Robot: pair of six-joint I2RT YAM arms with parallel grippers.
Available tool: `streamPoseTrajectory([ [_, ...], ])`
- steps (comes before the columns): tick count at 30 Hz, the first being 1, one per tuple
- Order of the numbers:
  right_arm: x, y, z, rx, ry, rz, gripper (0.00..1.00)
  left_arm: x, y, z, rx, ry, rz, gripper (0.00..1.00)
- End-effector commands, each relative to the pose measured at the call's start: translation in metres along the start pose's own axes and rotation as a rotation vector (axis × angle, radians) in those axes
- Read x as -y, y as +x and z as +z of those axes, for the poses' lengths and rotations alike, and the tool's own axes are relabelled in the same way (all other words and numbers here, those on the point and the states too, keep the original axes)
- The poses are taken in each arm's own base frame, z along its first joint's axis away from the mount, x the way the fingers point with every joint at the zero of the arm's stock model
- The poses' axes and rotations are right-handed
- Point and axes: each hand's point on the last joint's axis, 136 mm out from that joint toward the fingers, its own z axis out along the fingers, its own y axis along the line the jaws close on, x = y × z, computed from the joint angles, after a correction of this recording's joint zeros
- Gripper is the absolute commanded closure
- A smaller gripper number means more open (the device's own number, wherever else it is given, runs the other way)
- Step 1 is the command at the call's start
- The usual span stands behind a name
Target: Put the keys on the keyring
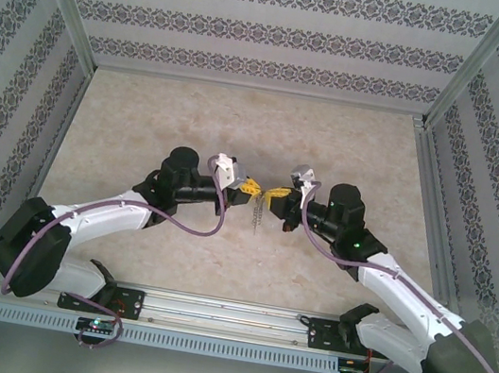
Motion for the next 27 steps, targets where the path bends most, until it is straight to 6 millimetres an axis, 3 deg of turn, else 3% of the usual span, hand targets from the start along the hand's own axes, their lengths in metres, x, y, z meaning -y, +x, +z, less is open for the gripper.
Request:
streamPoseTrajectory([
  [1, 0.009, 0.003, -0.001, -0.010, 0.025, 0.034, 0.76, 0.003, -0.041, -0.001, 0.153, 0.002, 0.067, 1.00],
  [4, 0.017, 0.001, -0.007, 0.005, 0.067, 0.041, 0.63, 0.003, -0.040, -0.001, 0.162, 0.002, 0.060, 1.00],
  [11, 0.033, -0.009, -0.025, 0.068, 0.141, 0.082, 0.53, 0.001, -0.036, 0.002, 0.169, 0.005, 0.049, 1.00],
  [17, 0.028, -0.018, -0.031, 0.114, 0.134, 0.099, 0.40, -0.002, -0.040, 0.001, 0.198, 0.024, 0.038, 1.00],
  [27, 0.027, -0.015, -0.026, 0.147, 0.139, 0.123, 0.38, -0.016, -0.053, -0.008, 0.303, 0.079, -0.038, 1.00],
])
